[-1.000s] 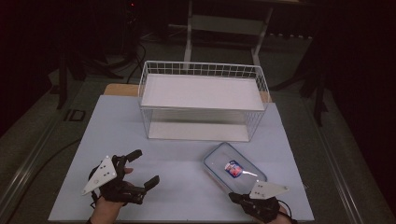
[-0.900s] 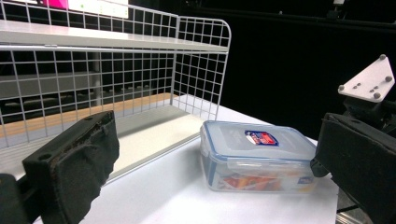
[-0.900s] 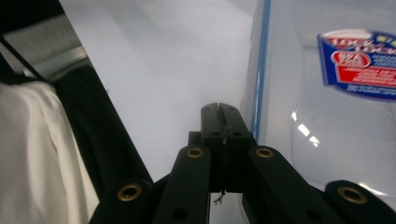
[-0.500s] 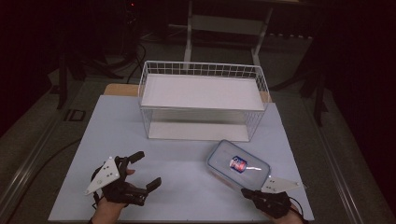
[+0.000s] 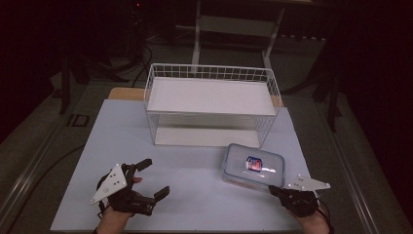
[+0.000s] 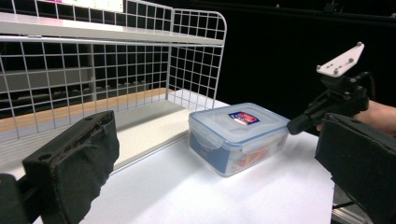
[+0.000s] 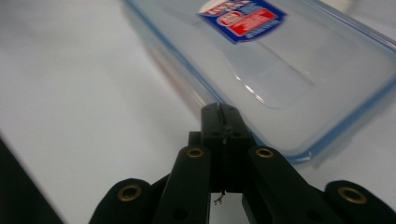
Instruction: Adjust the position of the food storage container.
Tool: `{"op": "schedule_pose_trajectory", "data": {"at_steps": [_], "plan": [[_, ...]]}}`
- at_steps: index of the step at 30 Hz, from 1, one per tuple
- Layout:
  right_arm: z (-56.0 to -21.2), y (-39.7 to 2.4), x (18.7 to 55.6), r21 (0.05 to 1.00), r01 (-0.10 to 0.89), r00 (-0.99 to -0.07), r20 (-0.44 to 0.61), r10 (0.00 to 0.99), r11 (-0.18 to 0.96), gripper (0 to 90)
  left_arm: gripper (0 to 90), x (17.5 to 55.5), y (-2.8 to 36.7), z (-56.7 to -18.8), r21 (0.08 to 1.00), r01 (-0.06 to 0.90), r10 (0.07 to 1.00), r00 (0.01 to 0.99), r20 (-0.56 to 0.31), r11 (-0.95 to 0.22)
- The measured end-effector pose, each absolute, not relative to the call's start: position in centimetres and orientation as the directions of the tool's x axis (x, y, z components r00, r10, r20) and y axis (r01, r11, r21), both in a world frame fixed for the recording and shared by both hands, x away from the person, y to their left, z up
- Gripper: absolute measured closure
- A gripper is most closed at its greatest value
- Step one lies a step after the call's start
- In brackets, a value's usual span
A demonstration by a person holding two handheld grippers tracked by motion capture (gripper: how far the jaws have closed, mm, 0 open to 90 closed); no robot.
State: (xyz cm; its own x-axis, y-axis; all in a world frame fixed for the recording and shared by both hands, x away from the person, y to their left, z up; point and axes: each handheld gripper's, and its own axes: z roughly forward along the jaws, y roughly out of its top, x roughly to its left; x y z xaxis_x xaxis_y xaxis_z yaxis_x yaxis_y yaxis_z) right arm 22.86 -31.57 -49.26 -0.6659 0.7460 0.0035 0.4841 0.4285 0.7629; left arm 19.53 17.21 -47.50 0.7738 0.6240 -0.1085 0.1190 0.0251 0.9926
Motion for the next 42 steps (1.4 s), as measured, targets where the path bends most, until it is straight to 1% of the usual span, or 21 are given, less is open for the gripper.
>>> {"op": "schedule_pose_trajectory", "data": {"at_steps": [2,7,9,12,17,24,26,29,34,42], "plan": [[-49.2,-31.9,23.1,0.765,0.497,-0.651,0.016,0.759,0.41,90.0,0.0,19.5,17.2,-47.5,0.993,0.119,0.624,0.774,-0.109,0.026],[-49.7,-31.3,23.2,0.75,0.493,-0.683,0.019,0.73,0.441,90.0,0.0,19.6,17.2,-47.6,0.992,0.123,0.623,0.774,-0.113,0.026],[-49.9,-31.4,23.4,0.751,0.496,-0.685,0.032,0.728,0.435,90.0,0.0,19.6,17.1,-47.6,0.992,0.123,0.622,0.775,-0.113,0.026],[-49.6,-31.7,23.4,0.756,0.488,-0.673,0.008,0.74,0.435,90.0,0.0,19.6,17.1,-47.6,0.992,0.124,0.622,0.775,-0.112,0.025],[-49.3,-32.4,23.8,0.758,0.491,-0.655,-0.002,0.755,0.428,90.0,0.0,19.6,17.1,-47.6,0.992,0.125,0.619,0.777,-0.113,0.024],[-49.2,-33.6,24.7,0.759,0.51,-0.618,-0.005,0.786,0.406,90.0,0.0,19.6,17.1,-47.6,0.992,0.127,0.619,0.777,-0.115,0.025],[-48.7,-34.1,25.0,0.774,0.503,-0.609,0.002,0.793,0.384,90.0,0.0,19.6,17.1,-47.6,0.992,0.126,0.619,0.777,-0.114,0.024],[-47.7,-34.8,25.7,0.79,0.481,-0.579,-0.041,0.814,0.381,90.0,0.0,19.7,17.0,-47.6,0.991,0.13,0.617,0.778,-0.118,0.026],[-47.8,-37.1,28.5,0.786,0.516,-0.5,-0.044,0.865,0.339,90.0,0.0,19.7,17.0,-47.6,0.991,0.13,0.619,0.776,-0.116,0.023],[-49.0,-37.5,31.1,0.77,0.552,-0.482,-0.02,0.876,0.321,90.0,0.0,19.7,17.0,-47.7,0.991,0.133,0.619,0.777,-0.117,0.02]]}}
